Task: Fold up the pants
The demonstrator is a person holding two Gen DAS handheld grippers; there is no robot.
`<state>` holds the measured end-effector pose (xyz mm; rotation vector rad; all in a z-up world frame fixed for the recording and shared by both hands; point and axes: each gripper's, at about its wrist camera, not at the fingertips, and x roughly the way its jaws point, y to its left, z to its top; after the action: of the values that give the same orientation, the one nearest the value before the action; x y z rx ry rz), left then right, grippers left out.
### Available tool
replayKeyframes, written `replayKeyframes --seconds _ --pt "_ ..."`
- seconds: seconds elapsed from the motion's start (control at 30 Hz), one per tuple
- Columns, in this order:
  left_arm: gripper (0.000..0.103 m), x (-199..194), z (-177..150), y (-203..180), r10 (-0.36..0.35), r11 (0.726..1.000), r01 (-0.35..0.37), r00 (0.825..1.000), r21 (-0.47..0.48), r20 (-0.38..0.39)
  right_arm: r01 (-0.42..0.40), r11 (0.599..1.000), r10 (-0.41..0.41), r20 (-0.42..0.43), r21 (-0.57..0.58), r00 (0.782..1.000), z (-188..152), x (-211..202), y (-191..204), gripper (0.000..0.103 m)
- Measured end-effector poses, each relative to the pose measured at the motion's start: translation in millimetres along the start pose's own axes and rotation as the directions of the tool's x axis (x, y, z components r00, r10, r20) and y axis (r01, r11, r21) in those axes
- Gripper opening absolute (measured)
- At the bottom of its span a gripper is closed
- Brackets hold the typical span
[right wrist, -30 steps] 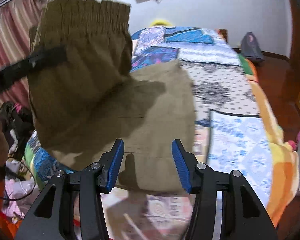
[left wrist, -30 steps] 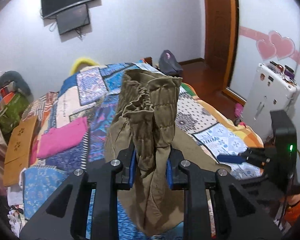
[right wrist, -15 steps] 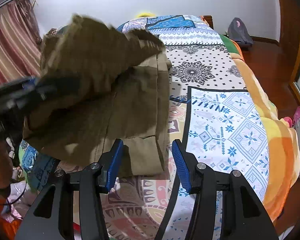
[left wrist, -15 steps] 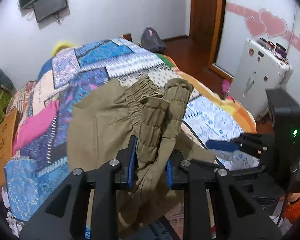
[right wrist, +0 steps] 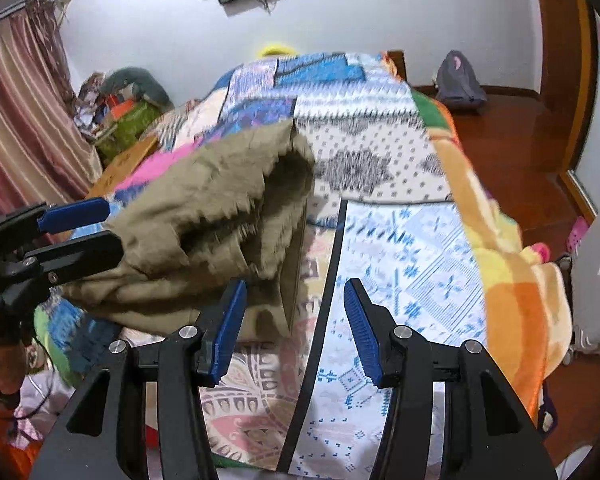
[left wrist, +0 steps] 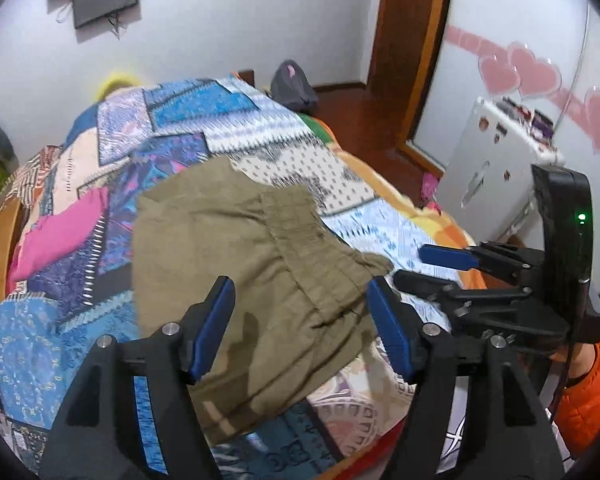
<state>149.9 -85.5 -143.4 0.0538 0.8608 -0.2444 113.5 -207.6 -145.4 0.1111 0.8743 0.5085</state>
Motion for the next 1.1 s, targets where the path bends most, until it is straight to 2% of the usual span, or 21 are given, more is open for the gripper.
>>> replayKeyframes --seconds 0.13,0.33,0.47,0.67,0.8,0.9,1.0,1.1 --pt "0.068 -6.7 2.5 27.5 0.080 0.997 -0.080 0.997 -0.016 0.016 -0.019 1.000 0.020 0.050 -0.012 0.999 10.8 -12.9 10.4 0.048" --pt "0.068 12.3 -22.9 62.9 0.147 0.987 -0.151 0.986 -0.048 -0.076 -0.074 0.996 0.077 0.068 -0.051 0.995 17.9 -6.2 35.6 0.051" --pt "0.069 25.8 -48.6 72.6 0.126 0.988 -0.137 0.983 -0.076 -0.135 -0.081 0.995 0.083 0.031 -0.066 0.996 10.3 11.8 48.5 0.051" --pt "0.069 17.2 -60.5 77.6 0.096 0.990 -0.106 0.989 -0.092 -0.112 -0.053 0.997 0.052 -0.017 -0.058 0.998 -4.1 34.0 43.4 0.054" --pt "0.070 7.2 -52.0 88.6 0.099 0.989 -0.109 0.991 -0.103 -0.095 -0.055 0.998 0.054 -0.018 -0.040 0.998 -7.8 33.2 38.7 0.054" --pt "0.070 5.5 -29.1 110.1 0.125 0.983 -0.133 0.990 -0.127 -0.063 -0.060 0.997 0.059 -0.026 -0.038 0.998 -7.4 35.9 36.7 0.056" --pt "0.070 17.8 -0.6 125.6 0.179 0.978 -0.182 0.983 -0.103 -0.040 -0.078 0.996 0.076 -0.042 -0.038 0.996 -5.0 38.2 32.9 0.057" --pt "0.070 41.8 25.6 139.4 0.171 0.981 -0.175 0.984 -0.085 -0.050 -0.079 0.996 0.077 -0.051 -0.038 0.996 -2.0 40.4 28.5 0.058"
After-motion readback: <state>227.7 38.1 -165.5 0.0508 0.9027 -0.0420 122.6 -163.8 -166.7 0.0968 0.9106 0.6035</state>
